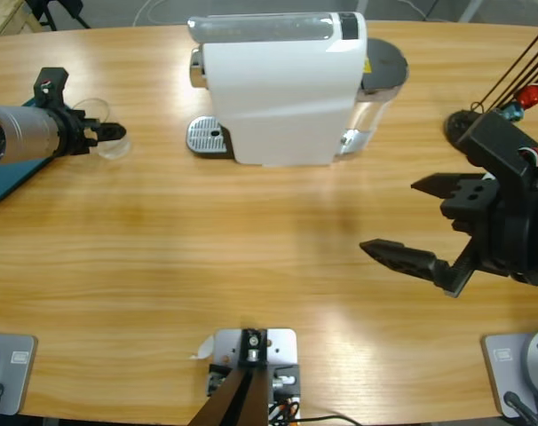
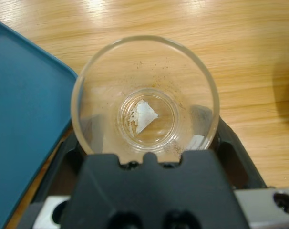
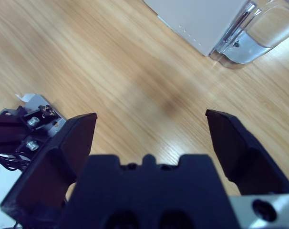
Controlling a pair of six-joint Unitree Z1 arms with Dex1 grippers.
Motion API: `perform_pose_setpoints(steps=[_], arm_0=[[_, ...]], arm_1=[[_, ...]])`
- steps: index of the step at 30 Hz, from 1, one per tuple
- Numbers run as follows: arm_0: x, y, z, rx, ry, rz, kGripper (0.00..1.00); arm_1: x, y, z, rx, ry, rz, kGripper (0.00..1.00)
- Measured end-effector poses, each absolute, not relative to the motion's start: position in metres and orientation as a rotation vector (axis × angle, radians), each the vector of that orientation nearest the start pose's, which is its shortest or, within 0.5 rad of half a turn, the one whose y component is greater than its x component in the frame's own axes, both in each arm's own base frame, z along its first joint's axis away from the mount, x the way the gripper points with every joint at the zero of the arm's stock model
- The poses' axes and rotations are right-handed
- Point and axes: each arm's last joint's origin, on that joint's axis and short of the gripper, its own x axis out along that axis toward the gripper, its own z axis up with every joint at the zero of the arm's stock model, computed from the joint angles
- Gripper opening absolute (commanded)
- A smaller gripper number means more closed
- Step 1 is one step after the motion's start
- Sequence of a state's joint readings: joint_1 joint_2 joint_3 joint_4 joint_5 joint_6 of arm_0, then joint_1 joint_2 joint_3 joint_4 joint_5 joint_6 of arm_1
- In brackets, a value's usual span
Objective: Pour coffee
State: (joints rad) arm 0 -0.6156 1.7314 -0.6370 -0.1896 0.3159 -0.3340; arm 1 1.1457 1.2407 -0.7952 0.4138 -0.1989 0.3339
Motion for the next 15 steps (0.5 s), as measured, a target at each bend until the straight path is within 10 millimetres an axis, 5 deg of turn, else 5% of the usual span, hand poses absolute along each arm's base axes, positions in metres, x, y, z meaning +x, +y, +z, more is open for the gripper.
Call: perform_pose_setpoints(steps=[5, 10, 15], arm_0=[[0.235, -0.153, 0.189, 0.135, 0.829, -0.197, 0.000], [0.221, -0.175, 0.192, 0.274, 0.805, -0.434, 0.000], [0.220, -0.184, 0.216, 0.373, 0.722, -0.600, 0.000]], arm_1=[[0.085, 0.165, 0.302, -0.257, 0.825, 0.749, 1.000], [0.085, 0.165, 0.302, -0.260, 0.823, 0.751, 1.000], [0.085, 0.164, 0.303, -0.261, 0.819, 0.754, 1.000]])
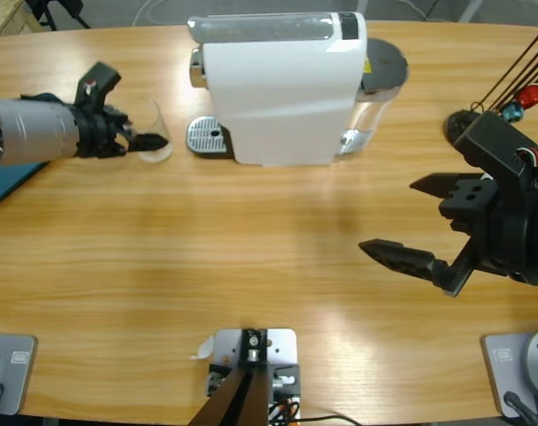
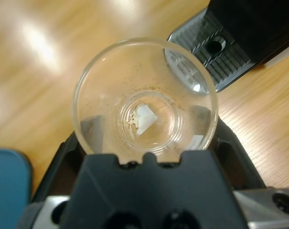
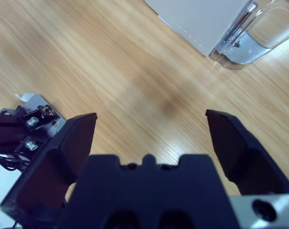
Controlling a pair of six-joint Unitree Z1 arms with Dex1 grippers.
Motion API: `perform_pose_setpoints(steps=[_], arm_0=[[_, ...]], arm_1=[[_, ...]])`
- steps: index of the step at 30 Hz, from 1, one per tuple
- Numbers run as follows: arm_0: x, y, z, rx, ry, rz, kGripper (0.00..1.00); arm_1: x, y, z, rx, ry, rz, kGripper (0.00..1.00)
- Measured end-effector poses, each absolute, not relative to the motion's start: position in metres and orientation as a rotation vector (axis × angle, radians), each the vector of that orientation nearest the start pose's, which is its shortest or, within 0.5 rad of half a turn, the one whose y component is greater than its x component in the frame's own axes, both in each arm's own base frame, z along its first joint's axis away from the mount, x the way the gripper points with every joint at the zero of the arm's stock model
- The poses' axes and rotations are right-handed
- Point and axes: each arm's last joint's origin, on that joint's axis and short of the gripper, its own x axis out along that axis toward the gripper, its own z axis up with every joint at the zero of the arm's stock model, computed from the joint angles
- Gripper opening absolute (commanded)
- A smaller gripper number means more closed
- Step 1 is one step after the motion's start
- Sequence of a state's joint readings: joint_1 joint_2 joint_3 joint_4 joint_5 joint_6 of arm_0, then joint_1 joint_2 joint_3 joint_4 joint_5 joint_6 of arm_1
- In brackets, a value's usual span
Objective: Pour coffee
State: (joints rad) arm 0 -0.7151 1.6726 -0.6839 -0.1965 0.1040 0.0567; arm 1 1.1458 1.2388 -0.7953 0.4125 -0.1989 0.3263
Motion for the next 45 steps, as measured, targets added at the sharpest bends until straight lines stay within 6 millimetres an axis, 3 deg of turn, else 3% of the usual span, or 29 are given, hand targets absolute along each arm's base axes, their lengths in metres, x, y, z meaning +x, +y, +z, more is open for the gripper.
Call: perform_pose_setpoints(steps=[8, 17, 25, 26, 27, 28, 29, 32, 45], arm_0=[[0.228, -0.202, 0.241, 0.399, 0.636, -0.682, 0.000], [0.248, -0.235, 0.221, 0.414, 0.679, -0.739, 0.000], [0.256, -0.251, 0.212, 0.417, 0.689, -0.770, 0.004], [0.256, -0.251, 0.212, 0.416, 0.688, -0.771, 0.116], [0.256, -0.251, 0.212, 0.416, 0.688, -0.772, 0.547], [0.256, -0.251, 0.212, 0.416, 0.687, -0.772, 0.830], [0.256, -0.251, 0.212, 0.416, 0.687, -0.772, 0.960], [0.256, -0.251, 0.212, 0.414, 0.688, -0.771, 1.000], [0.253, -0.250, 0.208, 0.393, 0.714, -0.797, 1.000]], arm_1=[[0.079, 0.152, 0.301, -0.284, 0.817, 0.760, 1.000], [0.078, 0.139, 0.302, -0.275, 0.795, 0.755, 1.000], [0.078, 0.137, 0.301, -0.275, 0.798, 0.751, 1.000], [0.078, 0.137, 0.301, -0.275, 0.798, 0.751, 1.000], [0.078, 0.137, 0.301, -0.275, 0.798, 0.751, 1.000], [0.078, 0.137, 0.301, -0.274, 0.798, 0.750, 1.000], [0.078, 0.137, 0.301, -0.274, 0.798, 0.749, 1.000], [0.077, 0.136, 0.301, -0.273, 0.797, 0.750, 1.000], [0.075, 0.130, 0.300, -0.265, 0.791, 0.754, 1.000]])
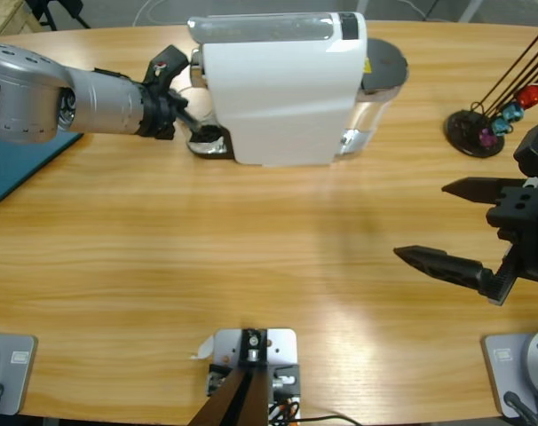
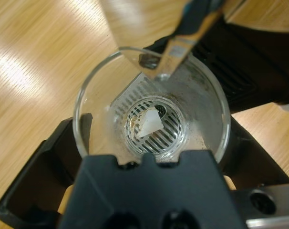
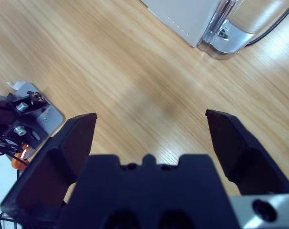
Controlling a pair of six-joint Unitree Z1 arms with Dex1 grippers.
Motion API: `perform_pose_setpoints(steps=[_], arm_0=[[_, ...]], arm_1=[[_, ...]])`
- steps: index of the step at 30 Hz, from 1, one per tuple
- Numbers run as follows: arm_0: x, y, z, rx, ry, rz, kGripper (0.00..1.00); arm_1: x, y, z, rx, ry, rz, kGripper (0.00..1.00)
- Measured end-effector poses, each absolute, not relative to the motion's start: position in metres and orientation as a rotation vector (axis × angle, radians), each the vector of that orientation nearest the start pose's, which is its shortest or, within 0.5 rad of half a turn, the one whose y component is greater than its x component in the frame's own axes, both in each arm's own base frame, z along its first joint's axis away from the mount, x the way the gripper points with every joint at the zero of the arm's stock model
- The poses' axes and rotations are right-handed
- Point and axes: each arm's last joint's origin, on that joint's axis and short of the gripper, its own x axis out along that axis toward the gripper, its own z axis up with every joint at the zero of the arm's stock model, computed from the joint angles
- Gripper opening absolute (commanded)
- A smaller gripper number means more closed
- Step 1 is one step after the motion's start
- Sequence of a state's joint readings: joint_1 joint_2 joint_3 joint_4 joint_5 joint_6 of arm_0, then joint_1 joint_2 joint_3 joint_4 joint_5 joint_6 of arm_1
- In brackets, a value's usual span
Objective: Pour coffee
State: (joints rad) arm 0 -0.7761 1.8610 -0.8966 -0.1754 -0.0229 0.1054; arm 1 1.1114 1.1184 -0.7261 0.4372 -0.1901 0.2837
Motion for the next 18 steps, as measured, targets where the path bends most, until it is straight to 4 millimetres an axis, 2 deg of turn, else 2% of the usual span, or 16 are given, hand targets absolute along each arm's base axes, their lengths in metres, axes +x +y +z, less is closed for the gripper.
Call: perform_pose_setpoints(steps=[6, 13, 18], arm_0=[[0.251, -0.248, 0.211, 0.391, 0.708, -0.798, 1.000], [0.234, -0.234, 0.235, 0.378, 0.668, -0.806, 1.000], [0.226, -0.225, 0.242, 0.385, 0.688, -0.799, 1.000]], arm_1=[[0.075, 0.130, 0.300, -0.265, 0.791, 0.754, 1.000], [0.075, 0.130, 0.298, -0.268, 0.794, 0.753, 1.000], [0.074, 0.129, 0.297, -0.267, 0.797, 0.758, 1.000]])
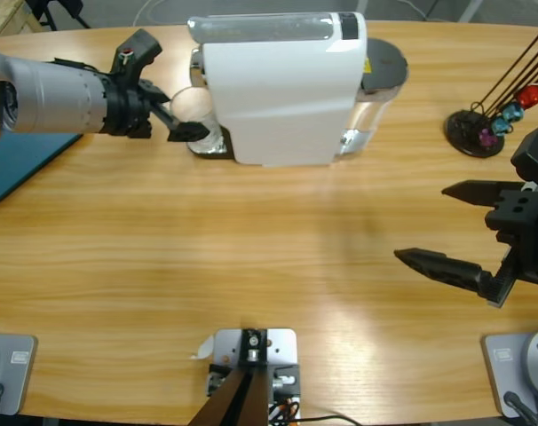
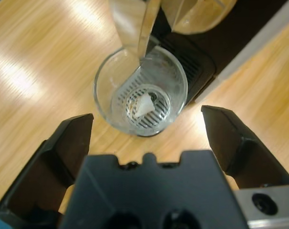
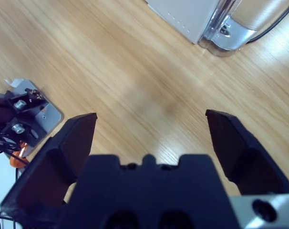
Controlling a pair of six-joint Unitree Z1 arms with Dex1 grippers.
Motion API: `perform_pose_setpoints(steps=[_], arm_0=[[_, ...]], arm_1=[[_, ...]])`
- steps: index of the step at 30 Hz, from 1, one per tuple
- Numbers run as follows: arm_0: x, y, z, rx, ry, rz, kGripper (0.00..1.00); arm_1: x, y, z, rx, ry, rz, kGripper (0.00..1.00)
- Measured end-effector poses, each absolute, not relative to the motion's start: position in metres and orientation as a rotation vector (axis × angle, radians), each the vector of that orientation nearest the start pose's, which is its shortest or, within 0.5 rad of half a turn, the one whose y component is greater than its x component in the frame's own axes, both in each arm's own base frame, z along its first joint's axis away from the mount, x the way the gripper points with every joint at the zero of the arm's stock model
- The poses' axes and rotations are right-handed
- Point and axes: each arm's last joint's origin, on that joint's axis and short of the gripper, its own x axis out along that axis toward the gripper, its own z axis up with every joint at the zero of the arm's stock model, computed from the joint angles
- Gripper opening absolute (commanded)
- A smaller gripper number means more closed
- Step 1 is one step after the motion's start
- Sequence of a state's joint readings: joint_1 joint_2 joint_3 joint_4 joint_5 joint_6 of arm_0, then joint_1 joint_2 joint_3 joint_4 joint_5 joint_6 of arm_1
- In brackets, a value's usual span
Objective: Pour coffee
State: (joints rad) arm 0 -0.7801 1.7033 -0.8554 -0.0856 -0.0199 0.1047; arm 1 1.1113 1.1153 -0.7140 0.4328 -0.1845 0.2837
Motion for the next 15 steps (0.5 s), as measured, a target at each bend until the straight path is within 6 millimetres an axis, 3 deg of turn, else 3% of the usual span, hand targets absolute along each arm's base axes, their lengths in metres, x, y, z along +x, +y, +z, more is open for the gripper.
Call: perform_pose_setpoints(steps=[9, 15], arm_0=[[0.180, -0.178, 0.239, 0.296, 0.759, -0.739, 1.000], [0.181, -0.178, 0.238, 0.279, 0.754, -0.706, 1.000]], arm_1=[[0.072, 0.125, 0.298, -0.254, 0.785, 0.767, 1.000], [0.072, 0.125, 0.298, -0.253, 0.784, 0.767, 1.000]])
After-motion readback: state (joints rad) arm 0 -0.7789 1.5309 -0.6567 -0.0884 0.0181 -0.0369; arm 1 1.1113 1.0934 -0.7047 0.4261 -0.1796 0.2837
